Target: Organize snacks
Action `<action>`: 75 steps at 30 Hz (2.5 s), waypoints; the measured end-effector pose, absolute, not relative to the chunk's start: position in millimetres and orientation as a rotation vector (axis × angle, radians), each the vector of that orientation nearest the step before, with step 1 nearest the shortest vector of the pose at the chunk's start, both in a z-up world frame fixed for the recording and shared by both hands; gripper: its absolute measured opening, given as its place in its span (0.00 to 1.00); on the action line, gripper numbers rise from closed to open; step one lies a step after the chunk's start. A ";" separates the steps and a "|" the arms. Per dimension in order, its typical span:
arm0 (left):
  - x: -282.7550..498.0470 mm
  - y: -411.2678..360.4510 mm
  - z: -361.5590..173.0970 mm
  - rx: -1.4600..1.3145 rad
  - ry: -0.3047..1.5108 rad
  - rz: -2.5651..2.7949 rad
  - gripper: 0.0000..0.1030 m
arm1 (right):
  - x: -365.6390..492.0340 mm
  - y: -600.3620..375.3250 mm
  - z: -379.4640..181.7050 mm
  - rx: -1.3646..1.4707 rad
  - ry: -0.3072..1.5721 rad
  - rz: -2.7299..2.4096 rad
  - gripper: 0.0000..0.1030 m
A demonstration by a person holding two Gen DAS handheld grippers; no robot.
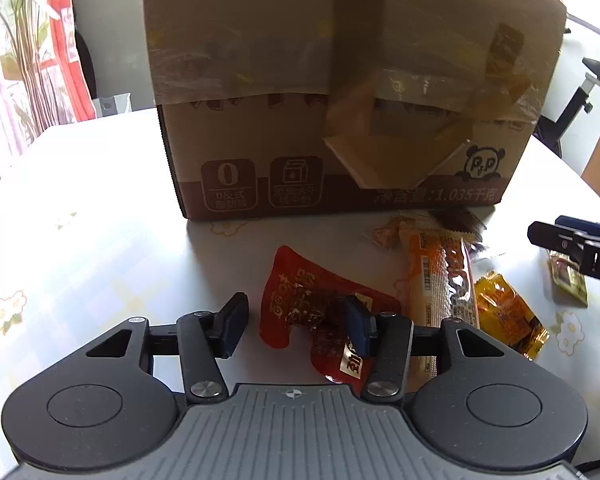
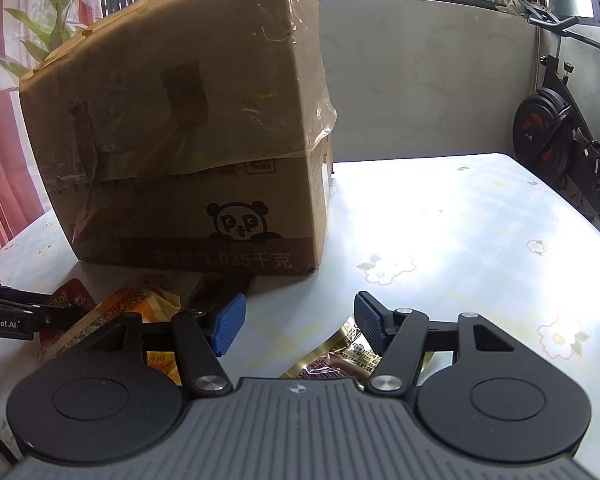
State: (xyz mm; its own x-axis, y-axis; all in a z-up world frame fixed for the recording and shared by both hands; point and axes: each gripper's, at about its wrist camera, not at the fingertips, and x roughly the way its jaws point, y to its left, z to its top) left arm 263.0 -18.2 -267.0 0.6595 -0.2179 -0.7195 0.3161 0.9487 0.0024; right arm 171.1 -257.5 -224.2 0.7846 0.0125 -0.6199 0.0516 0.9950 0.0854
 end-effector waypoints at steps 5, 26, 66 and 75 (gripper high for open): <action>259.9 -18.1 -268.1 0.140 0.784 -0.309 0.54 | 170.6 -259.7 -224.0 0.108 0.667 -0.025 0.62; 263.0 -15.4 -265.6 0.083 0.736 -0.351 0.19 | 171.2 -262.0 -224.5 0.113 0.676 -0.019 0.62; 243.4 51.7 -243.1 -0.141 0.632 -0.269 0.19 | 272.7 -160.8 -231.2 0.145 0.944 0.127 0.62; 241.8 54.6 -245.2 -0.154 0.639 -0.272 0.19 | 276.2 -131.8 -244.1 -0.012 0.946 0.082 0.58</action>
State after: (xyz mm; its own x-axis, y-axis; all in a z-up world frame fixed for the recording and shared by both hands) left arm 241.8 54.6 -245.2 0.7691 -0.2964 -0.5662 0.2021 0.9533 -0.2246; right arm 276.2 -131.8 -244.1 0.5824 0.0647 -0.8103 -0.0751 0.9968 0.0256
